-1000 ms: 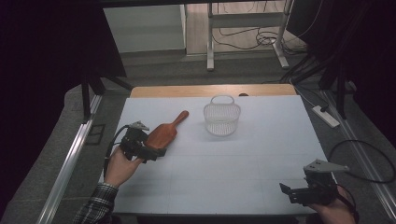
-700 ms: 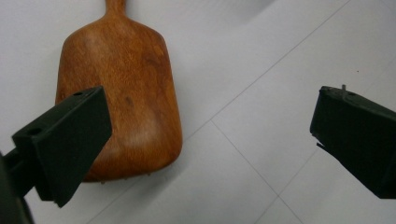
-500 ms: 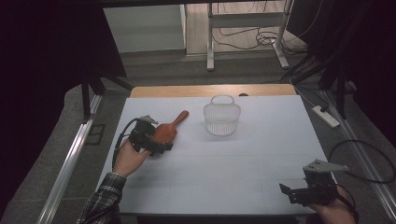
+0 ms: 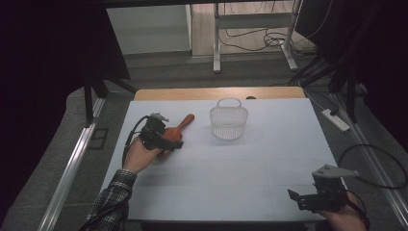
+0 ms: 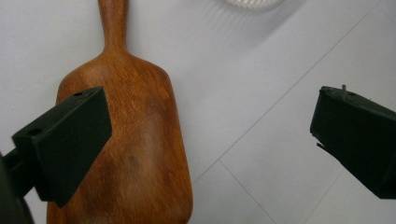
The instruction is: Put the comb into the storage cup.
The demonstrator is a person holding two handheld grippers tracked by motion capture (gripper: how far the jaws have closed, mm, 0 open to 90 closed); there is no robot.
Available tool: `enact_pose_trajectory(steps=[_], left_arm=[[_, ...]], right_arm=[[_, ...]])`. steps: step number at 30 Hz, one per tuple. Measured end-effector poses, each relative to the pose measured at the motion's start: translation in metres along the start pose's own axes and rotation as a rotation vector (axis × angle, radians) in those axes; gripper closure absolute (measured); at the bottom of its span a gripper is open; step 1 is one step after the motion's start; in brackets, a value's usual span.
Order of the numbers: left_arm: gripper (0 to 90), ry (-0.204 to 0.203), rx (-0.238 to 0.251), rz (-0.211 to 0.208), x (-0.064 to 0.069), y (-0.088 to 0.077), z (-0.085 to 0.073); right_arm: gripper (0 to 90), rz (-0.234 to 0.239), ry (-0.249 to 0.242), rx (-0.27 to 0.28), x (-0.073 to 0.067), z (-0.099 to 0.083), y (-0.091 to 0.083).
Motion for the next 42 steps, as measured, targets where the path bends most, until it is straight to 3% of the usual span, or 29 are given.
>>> enact_pose_trajectory(steps=[27,31,42], left_arm=[[0.6,0.04,-0.078,0.019,-0.01,0.039,0.03],[11.6,0.055,-0.085,0.035,-0.012,0.043,0.032],[65.2,0.041,-0.102,0.05,-0.018,0.049,0.041]], right_arm=[[0.0,0.005,0.002,-0.004,0.0,-0.001,0.0],[0.0,0.006,0.003,-0.002,0.0,-0.001,0.0],[0.0,0.01,0.001,-0.007,0.0,-0.001,0.001]])
Point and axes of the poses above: each handheld gripper's, and its own axes: y roughly forward along the jaws, z roughly out of its top, x roughly to its right, the point moved 10 cm from there along y, roughly forward along the jaws, and after that the axes turned 7 degrees about z, right-handed, at the moved point
